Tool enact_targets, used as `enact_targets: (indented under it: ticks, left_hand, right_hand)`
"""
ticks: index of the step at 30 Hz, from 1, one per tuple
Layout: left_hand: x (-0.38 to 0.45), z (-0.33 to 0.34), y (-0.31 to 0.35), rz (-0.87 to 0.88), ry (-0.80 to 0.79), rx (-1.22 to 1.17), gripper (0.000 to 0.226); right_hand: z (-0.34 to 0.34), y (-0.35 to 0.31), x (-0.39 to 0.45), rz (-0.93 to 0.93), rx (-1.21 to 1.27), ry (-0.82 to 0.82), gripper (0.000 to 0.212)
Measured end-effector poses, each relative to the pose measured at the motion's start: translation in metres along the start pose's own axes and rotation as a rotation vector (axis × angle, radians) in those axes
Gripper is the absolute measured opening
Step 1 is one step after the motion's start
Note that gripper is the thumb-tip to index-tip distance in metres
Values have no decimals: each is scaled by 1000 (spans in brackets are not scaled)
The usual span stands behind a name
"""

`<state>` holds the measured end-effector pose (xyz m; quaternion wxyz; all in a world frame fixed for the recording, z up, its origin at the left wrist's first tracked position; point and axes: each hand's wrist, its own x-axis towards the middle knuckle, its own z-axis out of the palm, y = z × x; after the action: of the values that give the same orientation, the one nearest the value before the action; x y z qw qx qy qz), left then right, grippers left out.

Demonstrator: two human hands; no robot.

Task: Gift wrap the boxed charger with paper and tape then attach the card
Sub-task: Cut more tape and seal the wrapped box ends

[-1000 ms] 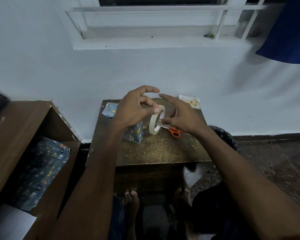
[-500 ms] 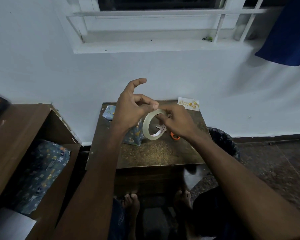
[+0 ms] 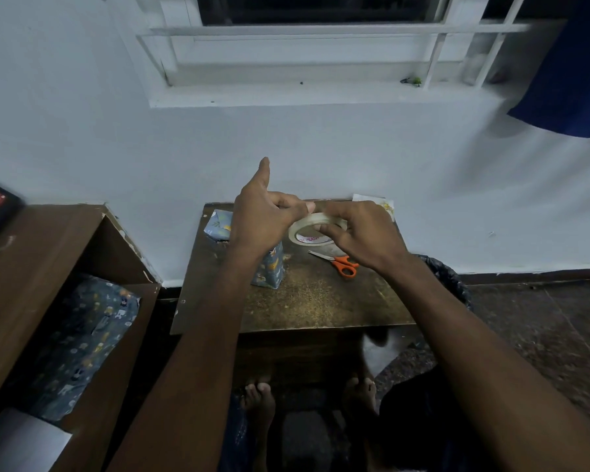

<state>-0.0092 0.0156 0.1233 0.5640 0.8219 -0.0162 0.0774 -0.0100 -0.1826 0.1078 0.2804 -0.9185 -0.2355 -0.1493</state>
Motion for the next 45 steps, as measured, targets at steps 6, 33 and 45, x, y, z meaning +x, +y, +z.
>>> enact_targets:
  ticks: [6, 33, 45]
  left_hand:
    - [-1, -2, 0, 21, 44, 203, 123]
    - [-22, -36, -11, 240, 370, -556, 58]
    - [-64, -42, -27, -85, 342, -468, 52]
  right_hand:
    - [-3, -1, -1, -42, -65, -12, 15]
    - [55, -41, 14, -1, 782, -129, 42]
    - [69, -60, 11, 35, 858, -130, 45]
